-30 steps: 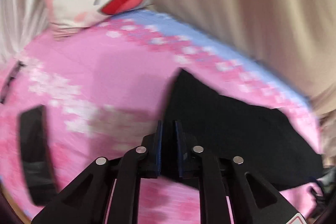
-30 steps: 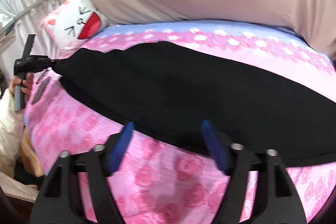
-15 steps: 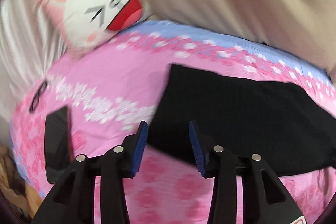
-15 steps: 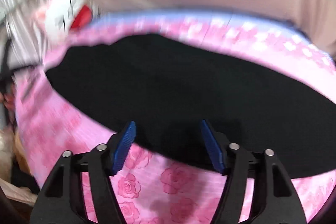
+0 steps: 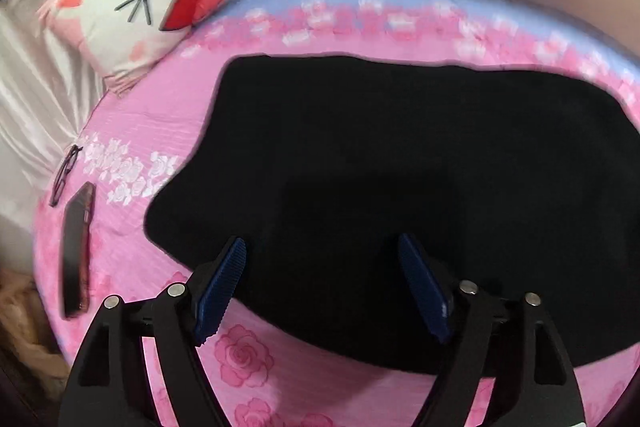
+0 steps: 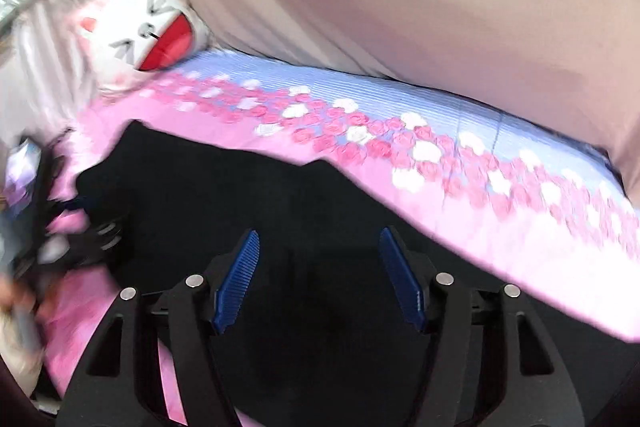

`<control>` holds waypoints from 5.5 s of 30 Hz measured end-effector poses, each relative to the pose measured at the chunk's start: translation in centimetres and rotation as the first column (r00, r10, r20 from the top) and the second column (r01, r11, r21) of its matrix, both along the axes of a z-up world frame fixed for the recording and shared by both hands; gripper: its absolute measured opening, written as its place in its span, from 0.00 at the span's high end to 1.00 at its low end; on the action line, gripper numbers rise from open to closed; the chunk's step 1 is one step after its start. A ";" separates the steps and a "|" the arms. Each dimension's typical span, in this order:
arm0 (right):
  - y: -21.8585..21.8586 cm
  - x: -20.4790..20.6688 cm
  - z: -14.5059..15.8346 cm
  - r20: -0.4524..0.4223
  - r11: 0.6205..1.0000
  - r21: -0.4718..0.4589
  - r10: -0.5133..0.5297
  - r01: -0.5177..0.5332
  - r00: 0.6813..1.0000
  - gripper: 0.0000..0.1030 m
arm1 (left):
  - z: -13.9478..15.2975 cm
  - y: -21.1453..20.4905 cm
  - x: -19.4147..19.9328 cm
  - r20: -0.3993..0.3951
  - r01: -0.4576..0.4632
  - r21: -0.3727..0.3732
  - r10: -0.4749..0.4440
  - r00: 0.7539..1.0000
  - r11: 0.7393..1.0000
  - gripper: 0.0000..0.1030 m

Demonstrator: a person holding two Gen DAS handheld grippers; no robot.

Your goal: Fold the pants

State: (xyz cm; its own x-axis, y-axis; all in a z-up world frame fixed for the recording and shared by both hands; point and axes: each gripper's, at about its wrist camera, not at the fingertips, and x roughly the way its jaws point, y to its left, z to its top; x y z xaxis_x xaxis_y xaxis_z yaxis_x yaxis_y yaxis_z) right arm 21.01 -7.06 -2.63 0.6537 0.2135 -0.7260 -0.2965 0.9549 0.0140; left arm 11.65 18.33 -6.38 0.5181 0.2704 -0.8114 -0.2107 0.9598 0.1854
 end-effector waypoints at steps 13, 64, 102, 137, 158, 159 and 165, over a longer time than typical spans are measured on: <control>1.5 6.5 -3.2 -0.033 0.999 0.009 -0.053 0.053 0.998 0.30 | 1.5 0.7 -3.2 0.016 0.014 0.000 -0.014 1.000 1.000 0.25; -44.4 -27.1 -2.3 -0.065 0.545 0.195 -0.823 0.816 0.565 0.33 | 4.7 -31.0 -6.7 0.120 0.390 0.110 -0.402 0.908 0.914 0.19; -49.5 -16.4 -2.0 0.014 0.681 -0.060 -0.731 0.730 0.682 0.96 | 4.8 -28.9 -5.7 0.111 0.348 0.095 -0.358 0.927 0.933 0.16; -45.5 -23.6 -4.5 -0.081 0.510 0.109 -0.851 0.853 0.519 0.45 | 3.2 -20.4 -5.0 0.099 0.249 0.020 -0.250 0.963 0.968 0.16; -43.9 -23.2 -1.3 0.024 0.552 0.024 -0.834 0.834 0.551 0.78 | 3.3 -24.4 -4.5 0.093 0.347 0.017 -0.347 0.933 0.938 0.16; -44.1 -22.8 -2.0 0.007 0.554 0.002 -0.832 0.832 0.554 0.78 | 3.4 -24.4 -4.5 0.093 0.347 0.015 -0.347 0.933 0.938 0.16; -44.2 -23.9 -2.2 -0.025 0.498 0.065 -0.866 0.865 0.500 0.73 | 3.4 -23.3 -4.8 0.099 0.324 0.015 -0.324 0.941 0.946 0.16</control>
